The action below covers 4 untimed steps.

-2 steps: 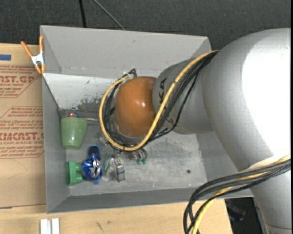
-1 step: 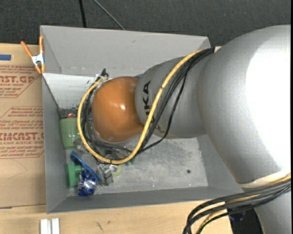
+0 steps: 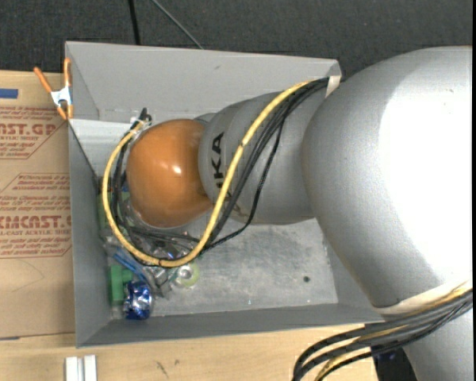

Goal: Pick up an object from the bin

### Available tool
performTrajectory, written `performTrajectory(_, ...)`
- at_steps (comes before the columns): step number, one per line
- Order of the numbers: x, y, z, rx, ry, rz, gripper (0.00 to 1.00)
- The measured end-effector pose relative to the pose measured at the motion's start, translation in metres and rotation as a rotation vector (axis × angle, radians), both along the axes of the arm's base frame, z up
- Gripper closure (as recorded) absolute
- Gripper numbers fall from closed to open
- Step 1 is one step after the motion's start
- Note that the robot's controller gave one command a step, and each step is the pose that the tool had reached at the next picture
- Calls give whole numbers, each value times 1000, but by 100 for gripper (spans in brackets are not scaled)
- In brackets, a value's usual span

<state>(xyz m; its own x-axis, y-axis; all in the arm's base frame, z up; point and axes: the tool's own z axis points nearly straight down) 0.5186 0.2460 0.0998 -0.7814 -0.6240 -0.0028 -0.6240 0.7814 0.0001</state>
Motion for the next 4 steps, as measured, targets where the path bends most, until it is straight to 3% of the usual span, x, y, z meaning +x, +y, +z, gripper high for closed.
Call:
performTrajectory(1, -25, -2, -30, -6, 1, 293, 0)
performTrajectory(2, -25, -2, -30, -6, 2, 291, 0)
performTrajectory(3, -22, -1, -26, -6, -4, 291, 100)
performTrajectory(4, -21, 0, 23, 1, -5, 290, 100)
